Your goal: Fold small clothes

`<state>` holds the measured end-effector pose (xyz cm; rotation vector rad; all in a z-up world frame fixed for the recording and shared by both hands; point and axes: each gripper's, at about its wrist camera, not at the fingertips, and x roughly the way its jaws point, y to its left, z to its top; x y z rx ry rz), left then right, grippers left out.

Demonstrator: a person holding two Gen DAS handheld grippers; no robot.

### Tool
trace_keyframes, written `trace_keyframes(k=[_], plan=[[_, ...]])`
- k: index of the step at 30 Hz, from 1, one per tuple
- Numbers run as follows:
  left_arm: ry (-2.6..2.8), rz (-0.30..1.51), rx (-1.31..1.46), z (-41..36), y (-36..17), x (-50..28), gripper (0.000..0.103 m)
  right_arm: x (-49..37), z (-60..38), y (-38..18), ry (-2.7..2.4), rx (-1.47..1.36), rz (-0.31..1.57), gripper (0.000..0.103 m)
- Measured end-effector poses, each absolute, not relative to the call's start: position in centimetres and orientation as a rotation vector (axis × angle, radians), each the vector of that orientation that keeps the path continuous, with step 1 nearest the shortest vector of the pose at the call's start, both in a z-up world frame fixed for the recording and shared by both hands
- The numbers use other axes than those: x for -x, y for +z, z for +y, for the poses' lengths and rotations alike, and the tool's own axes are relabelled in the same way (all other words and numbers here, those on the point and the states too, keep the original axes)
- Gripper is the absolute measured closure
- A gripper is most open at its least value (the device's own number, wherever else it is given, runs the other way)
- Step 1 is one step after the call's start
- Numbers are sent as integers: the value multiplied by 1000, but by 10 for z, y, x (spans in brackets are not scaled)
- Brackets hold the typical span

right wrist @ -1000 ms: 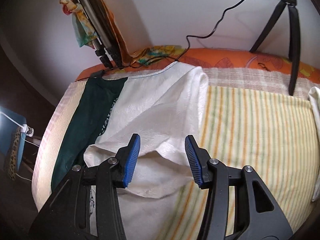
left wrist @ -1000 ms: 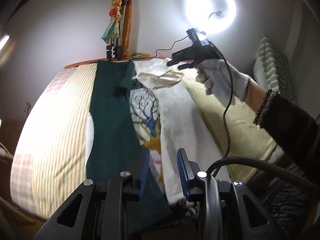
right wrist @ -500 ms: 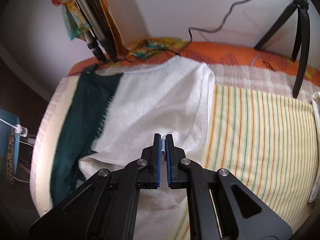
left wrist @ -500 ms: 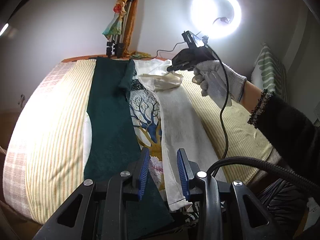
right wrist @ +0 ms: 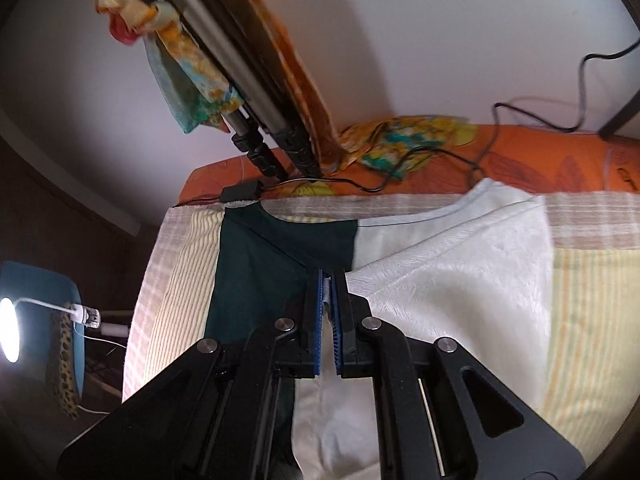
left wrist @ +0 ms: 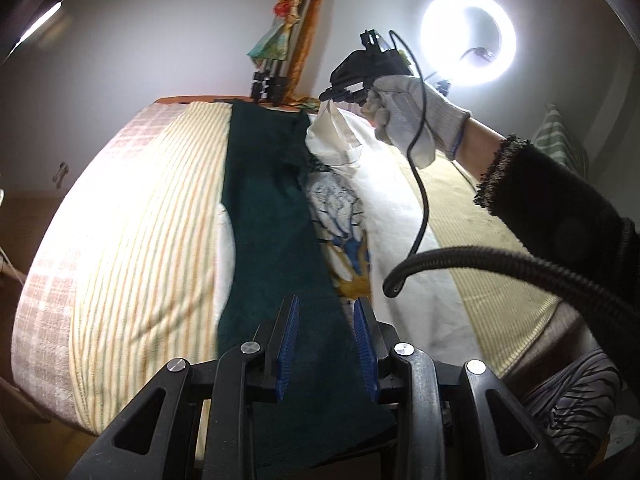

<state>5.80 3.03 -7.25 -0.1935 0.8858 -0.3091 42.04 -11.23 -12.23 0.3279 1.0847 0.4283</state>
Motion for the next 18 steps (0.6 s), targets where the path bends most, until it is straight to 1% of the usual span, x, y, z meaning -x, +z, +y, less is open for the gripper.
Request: trace_keyframes(k=[3, 5, 7, 8, 9, 10, 14, 18], plan=[[-286, 894, 202, 38, -75, -61, 75, -432, -96, -141, 457, -350, 1122, 96], [-276, 899, 209, 41, -77, -63, 75, -436, -92, -151, 475, -379, 1148, 92], [-270, 897, 207, 44, -77, -64, 75, -436, -93, -152, 509, -402, 1158, 78], [-267, 895, 203, 43, -76, -64, 75, -434, -97, -147, 515, -408, 1145, 73], [-264, 891, 195, 43, -76, -63, 75, -431, -101, -142, 518, -409, 1134, 62], [-260, 887, 186, 42, -76, -63, 75, -428, -106, -134, 522, -412, 1119, 56], [-254, 878, 163, 42, -75, -60, 74, -407, -140, -100, 540, -453, 1050, 56], [-249, 869, 129, 39, -74, -56, 74, -366, -179, -65, 531, -454, 994, 56]])
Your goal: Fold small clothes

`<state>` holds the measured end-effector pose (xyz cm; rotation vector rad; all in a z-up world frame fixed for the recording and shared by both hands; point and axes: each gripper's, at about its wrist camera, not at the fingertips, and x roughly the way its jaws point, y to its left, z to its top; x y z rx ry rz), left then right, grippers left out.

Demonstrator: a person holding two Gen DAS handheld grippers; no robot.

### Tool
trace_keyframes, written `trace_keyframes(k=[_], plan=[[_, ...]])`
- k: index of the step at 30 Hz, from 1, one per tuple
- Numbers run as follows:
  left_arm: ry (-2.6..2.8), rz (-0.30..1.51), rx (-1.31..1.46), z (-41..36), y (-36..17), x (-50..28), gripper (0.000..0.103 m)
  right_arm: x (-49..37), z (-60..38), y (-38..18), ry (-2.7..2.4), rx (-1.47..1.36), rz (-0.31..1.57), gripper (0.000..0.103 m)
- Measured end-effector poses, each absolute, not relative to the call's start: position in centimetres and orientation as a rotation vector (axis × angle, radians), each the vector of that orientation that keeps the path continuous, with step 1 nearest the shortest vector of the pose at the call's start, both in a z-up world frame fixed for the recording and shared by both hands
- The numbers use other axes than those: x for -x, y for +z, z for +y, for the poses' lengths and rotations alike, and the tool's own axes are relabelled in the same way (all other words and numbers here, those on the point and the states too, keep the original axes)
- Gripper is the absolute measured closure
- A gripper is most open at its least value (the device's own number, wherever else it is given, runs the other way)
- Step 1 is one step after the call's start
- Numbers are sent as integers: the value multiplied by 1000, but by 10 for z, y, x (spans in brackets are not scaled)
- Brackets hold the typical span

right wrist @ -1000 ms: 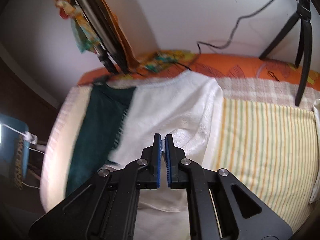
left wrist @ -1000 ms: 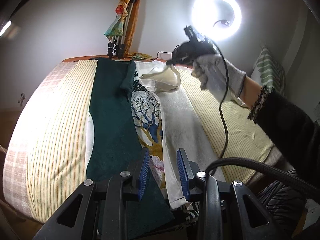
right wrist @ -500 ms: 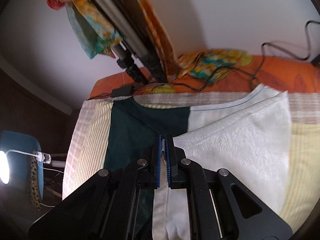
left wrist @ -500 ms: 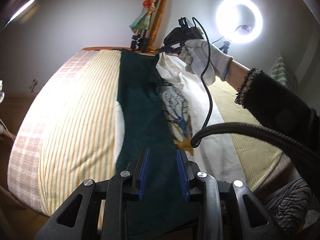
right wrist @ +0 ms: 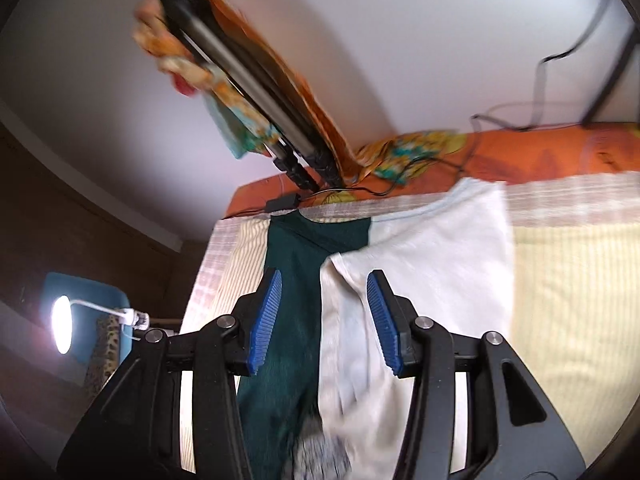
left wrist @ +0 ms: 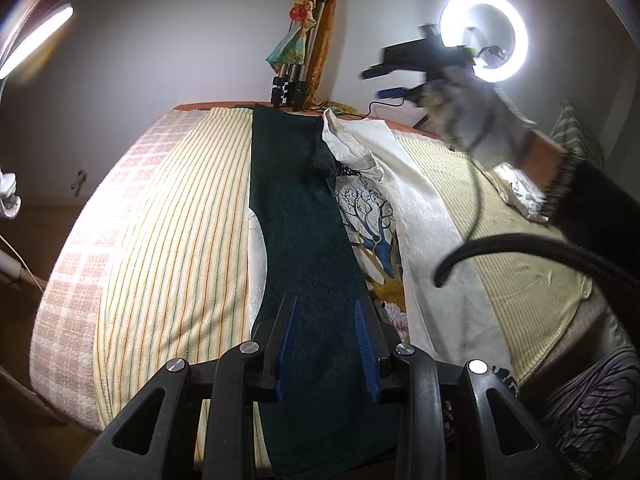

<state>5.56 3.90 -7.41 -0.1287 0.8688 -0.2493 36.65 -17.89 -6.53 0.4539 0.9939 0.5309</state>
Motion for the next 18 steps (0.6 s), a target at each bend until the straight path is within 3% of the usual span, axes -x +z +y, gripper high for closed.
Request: trace_keyframes(k=[5, 11, 18], plan=[[-249, 862, 128, 40, -73, -50, 68, -296, -215, -44, 527, -382, 977, 56], [-259, 880, 148, 47, -77, -43, 62, -185, -241, -57, 522, -307, 1011, 56], [-243, 903, 204, 53, -85, -36, 62, -91, -177, -91, 639, -105, 1027, 56]])
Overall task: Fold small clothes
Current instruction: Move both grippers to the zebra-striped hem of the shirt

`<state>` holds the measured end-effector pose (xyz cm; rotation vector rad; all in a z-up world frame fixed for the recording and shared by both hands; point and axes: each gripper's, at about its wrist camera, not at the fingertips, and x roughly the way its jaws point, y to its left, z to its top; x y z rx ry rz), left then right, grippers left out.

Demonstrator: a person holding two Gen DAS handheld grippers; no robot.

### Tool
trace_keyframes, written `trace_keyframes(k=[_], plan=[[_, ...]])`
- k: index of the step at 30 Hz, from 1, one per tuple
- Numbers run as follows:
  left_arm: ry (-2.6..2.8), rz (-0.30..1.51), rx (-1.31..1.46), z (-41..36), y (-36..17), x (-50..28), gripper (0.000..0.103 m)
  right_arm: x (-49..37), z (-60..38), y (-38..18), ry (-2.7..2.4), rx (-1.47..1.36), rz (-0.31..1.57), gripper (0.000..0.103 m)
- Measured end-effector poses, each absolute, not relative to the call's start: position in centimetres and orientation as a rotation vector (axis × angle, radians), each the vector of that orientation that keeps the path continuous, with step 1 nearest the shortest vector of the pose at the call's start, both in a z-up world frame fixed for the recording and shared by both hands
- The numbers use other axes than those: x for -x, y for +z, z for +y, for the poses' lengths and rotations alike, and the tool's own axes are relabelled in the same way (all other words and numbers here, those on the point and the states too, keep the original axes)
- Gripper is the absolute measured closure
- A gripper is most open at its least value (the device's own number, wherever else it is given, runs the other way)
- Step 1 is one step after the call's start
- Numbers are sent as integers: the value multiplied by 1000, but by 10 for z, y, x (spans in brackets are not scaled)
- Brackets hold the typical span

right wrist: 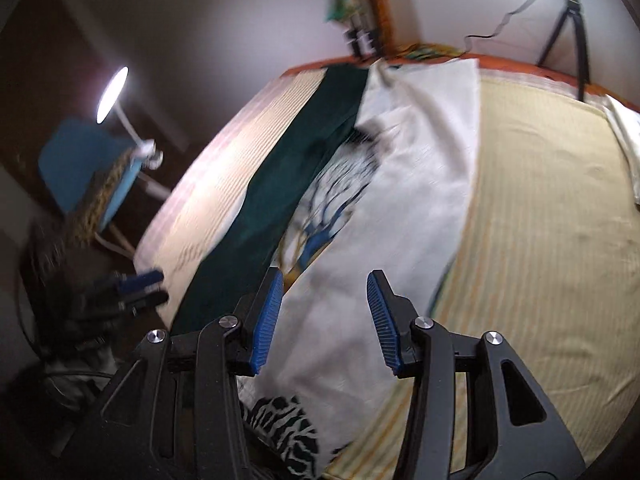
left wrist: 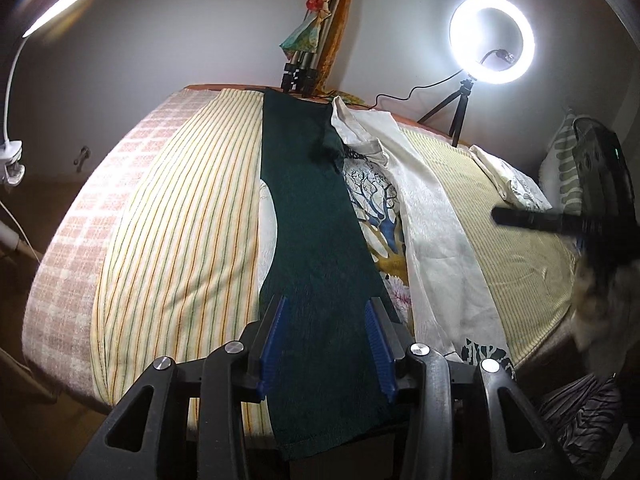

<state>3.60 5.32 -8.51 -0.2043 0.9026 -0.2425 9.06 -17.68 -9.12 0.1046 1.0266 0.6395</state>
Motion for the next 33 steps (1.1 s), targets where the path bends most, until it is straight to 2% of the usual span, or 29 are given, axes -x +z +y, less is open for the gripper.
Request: trace_keyframes(k=[11, 13, 14, 15, 19, 23, 27, 29, 30, 31, 33], plan=[[-215, 854, 185, 57, -76, -26, 63, -114, -107, -147, 431, 52, 1144, 58], [-214, 850, 195, 61, -74, -25, 63, -115, -104, -151, 421, 64, 1148, 77], [-215, 847, 198, 63, -73, -24, 63, -115, -104, -151, 420, 83, 1140, 83], [-214, 843, 199, 64, -72, -23, 63, -115, -105, -151, 428, 92, 1140, 94], [-216, 836, 204, 65, -71, -21, 63, -117, -115, -151, 524, 9, 1153, 99], [-218, 836, 196, 64, -72, -22, 63, -103, -111, -145, 663, 11, 1132, 99], [-212, 849, 192, 64, -76, -24, 63, -85, -101, -139, 691, 133, 1128, 99], [-208, 857, 190, 65, -79, -25, 63, -78, -110, -133, 729, 87, 1137, 96], [-207, 860, 192, 66, -80, -24, 63, -73, -117, -128, 741, 53, 1128, 89], [-207, 864, 196, 68, -82, -24, 63, -66, -127, -122, 726, 35, 1108, 75], [-214, 881, 211, 72, -86, -23, 62, -52, -151, -114, 664, 11, 1067, 57]])
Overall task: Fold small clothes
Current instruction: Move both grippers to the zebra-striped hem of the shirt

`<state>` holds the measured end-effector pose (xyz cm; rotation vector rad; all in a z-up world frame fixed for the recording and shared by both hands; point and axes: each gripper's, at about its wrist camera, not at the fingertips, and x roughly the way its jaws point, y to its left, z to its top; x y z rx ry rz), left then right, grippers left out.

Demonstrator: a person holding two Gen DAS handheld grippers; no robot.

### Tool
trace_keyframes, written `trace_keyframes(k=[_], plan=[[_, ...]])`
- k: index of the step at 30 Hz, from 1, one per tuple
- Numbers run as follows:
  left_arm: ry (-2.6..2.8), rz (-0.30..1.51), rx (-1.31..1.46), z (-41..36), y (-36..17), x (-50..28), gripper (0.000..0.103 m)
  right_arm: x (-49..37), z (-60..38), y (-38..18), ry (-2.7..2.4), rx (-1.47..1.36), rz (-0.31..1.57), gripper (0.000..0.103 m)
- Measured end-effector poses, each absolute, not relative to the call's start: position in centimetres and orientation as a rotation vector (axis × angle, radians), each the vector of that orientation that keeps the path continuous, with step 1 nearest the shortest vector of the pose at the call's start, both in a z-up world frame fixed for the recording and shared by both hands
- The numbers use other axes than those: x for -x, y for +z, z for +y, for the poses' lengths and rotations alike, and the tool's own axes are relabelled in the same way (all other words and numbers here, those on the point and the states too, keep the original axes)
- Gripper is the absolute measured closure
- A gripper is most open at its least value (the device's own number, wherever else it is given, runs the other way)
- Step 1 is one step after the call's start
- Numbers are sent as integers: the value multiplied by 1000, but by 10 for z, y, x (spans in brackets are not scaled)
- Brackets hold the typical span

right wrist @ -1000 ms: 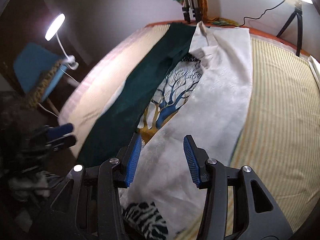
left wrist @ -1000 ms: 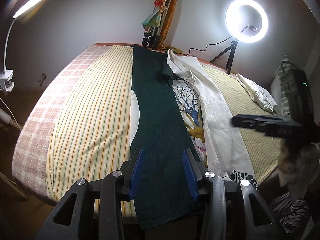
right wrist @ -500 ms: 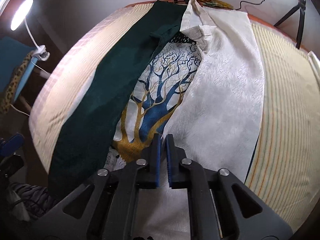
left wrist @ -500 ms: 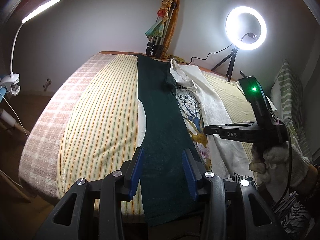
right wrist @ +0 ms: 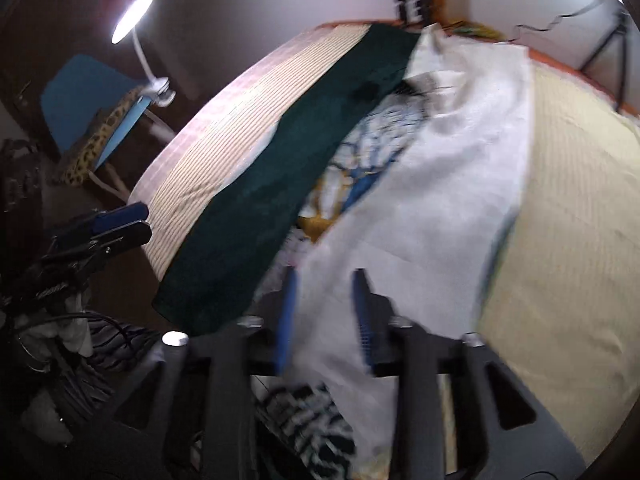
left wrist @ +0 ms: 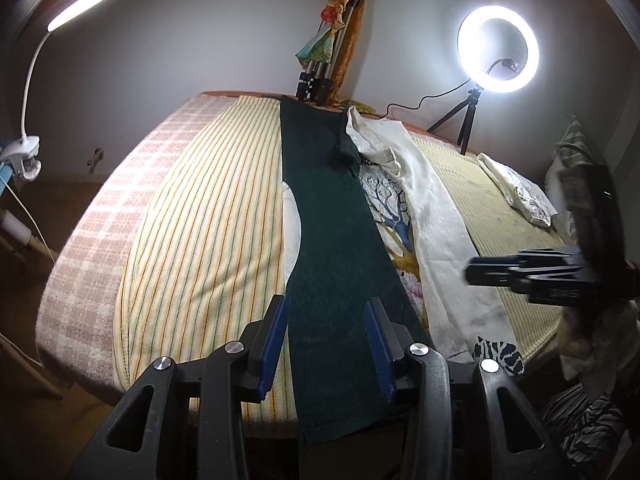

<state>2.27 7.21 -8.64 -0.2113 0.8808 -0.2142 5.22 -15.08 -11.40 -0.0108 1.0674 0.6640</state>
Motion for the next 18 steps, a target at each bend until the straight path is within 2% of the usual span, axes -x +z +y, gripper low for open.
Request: trace_keyframes(k=[7, 14, 17, 18], plan=[[-231, 986, 256, 77, -117, -23, 61, -15, -230, -132, 522, -185, 1146, 56], [-246, 1041, 277, 76, -132, -20, 61, 1, -221, -153, 621, -245, 1220, 58], [-253, 1062, 290, 75, -137, -21, 63, 4, -214, -157, 618, -179, 1214, 76], [-253, 1065, 287, 75, -138, -21, 63, 4, -211, -158, 637, -181, 1223, 94]])
